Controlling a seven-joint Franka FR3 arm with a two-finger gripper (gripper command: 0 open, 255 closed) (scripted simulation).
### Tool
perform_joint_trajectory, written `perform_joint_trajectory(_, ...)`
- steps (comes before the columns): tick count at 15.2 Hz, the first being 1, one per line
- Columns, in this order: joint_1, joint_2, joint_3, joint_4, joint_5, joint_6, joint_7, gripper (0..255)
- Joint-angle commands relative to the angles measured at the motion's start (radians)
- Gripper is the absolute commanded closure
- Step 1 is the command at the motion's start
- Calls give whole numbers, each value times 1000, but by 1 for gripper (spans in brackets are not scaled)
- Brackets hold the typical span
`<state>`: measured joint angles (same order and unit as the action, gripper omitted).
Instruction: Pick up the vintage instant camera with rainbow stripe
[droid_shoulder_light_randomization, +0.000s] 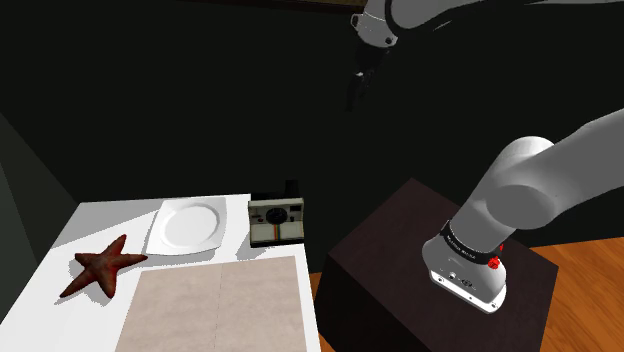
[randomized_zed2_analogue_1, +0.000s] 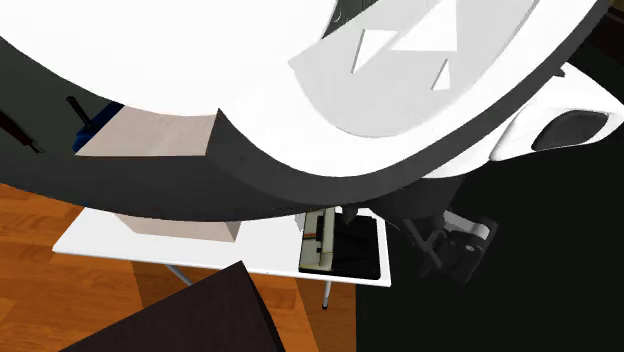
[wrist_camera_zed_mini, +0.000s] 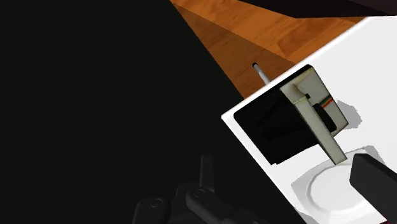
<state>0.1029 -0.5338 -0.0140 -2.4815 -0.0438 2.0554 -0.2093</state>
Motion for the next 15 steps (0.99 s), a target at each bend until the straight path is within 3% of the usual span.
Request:
perform_joint_trajectory(1,18,60,8,-1,8,58,-10,0)
perform_joint_trajectory(15,121,525,87,101,40,387,-70,0)
